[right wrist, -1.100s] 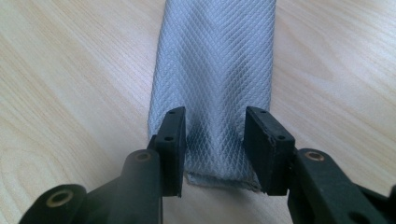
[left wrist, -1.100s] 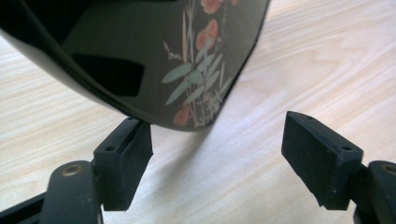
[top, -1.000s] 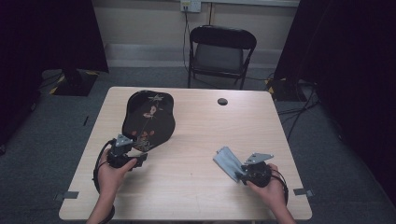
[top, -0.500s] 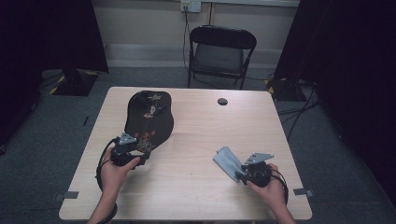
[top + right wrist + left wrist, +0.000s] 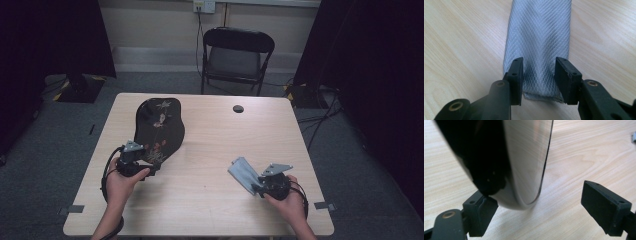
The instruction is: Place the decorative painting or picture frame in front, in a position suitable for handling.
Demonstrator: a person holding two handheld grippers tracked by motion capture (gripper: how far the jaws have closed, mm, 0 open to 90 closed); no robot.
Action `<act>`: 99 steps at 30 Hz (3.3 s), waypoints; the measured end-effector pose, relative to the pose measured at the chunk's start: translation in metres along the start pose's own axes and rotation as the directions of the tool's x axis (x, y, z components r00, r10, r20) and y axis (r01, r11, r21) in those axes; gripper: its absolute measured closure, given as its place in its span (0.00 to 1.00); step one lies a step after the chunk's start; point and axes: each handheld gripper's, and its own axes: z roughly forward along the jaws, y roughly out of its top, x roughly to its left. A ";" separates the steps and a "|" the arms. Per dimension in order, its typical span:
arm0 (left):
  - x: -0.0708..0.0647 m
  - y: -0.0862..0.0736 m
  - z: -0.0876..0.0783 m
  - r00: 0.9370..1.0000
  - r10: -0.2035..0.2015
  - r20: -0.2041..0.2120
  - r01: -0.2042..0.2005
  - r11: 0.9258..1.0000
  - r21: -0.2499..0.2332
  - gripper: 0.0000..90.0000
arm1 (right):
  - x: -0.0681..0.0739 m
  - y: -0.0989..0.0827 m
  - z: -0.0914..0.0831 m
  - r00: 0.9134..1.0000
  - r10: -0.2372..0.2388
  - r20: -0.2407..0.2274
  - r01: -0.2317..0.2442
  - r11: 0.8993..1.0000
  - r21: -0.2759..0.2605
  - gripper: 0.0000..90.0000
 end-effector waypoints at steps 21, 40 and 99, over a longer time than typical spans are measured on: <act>0.000 0.009 -0.003 0.999 0.006 0.045 -0.005 1.000 -0.017 0.72 | 0.000 0.001 0.001 1.000 0.003 -0.001 -0.003 1.000 0.001 0.66; -0.014 0.004 -0.006 0.995 0.003 0.100 -0.006 1.000 0.022 0.88 | 0.001 -0.001 0.001 1.000 0.009 0.003 -0.009 1.000 -0.010 0.66; -0.060 0.007 0.015 0.972 0.065 0.225 -0.069 0.998 0.011 0.64 | 0.006 0.021 0.008 0.985 0.174 0.013 -0.174 0.981 0.090 0.89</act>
